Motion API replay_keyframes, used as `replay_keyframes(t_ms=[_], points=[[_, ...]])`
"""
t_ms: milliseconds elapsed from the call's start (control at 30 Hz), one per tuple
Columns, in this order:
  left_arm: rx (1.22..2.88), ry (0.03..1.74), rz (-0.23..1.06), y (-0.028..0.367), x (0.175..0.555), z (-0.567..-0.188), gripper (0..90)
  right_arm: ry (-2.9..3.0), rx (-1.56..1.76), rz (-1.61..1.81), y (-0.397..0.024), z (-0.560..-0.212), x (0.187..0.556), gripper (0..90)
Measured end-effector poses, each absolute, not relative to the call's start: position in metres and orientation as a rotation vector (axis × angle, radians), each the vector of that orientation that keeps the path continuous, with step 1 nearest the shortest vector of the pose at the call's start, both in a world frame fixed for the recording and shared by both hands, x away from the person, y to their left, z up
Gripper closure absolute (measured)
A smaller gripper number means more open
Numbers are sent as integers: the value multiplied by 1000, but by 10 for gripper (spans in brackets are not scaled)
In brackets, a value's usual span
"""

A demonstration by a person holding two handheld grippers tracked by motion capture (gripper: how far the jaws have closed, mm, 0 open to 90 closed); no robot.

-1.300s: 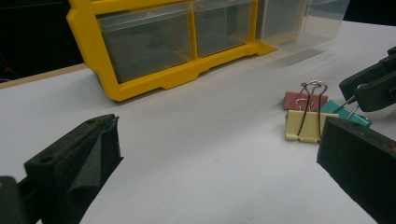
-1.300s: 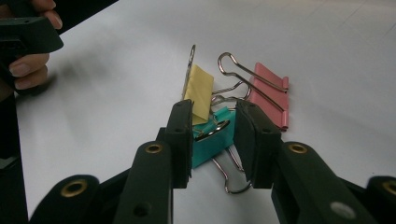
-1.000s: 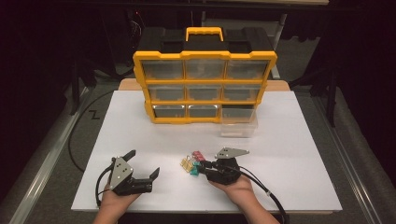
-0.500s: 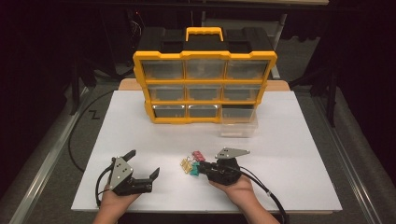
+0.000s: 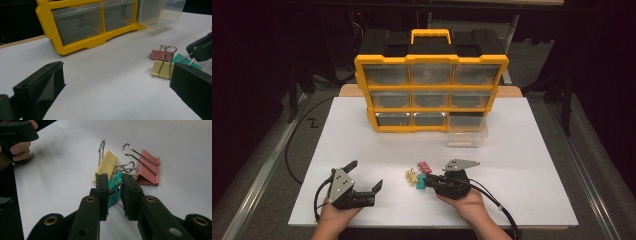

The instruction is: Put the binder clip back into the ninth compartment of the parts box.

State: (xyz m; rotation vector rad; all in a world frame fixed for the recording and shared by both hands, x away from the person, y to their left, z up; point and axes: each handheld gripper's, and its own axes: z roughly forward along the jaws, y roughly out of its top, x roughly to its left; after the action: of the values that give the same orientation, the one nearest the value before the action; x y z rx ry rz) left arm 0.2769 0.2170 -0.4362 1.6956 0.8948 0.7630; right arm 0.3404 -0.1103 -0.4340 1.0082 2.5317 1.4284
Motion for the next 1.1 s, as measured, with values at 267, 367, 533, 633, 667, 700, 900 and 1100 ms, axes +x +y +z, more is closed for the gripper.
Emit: replay_keyframes(t_ms=[267,367,533,633,667,700,900,1100], points=[[1696,894,763,217,277,-436,4,2537,1004,1422,-111,-433,339,788],[1694,894,763,217,277,-436,4,2539,1003,1420,-112,-433,339,790],[1693,893,762,217,277,-436,4,2540,1005,1418,-114,-433,338,795],[1691,894,762,217,277,-436,4,2542,1006,1418,-115,-433,338,799],[1691,895,762,217,277,-436,4,2542,1006,1419,-115,-433,338,800],[1689,895,762,217,277,-436,4,2542,1005,1419,-115,-432,338,802],[1688,895,763,217,276,-436,4,2552,998,1452,-116,-431,336,849],[1688,894,762,217,276,-436,4,2563,970,1482,-116,-428,333,899]])
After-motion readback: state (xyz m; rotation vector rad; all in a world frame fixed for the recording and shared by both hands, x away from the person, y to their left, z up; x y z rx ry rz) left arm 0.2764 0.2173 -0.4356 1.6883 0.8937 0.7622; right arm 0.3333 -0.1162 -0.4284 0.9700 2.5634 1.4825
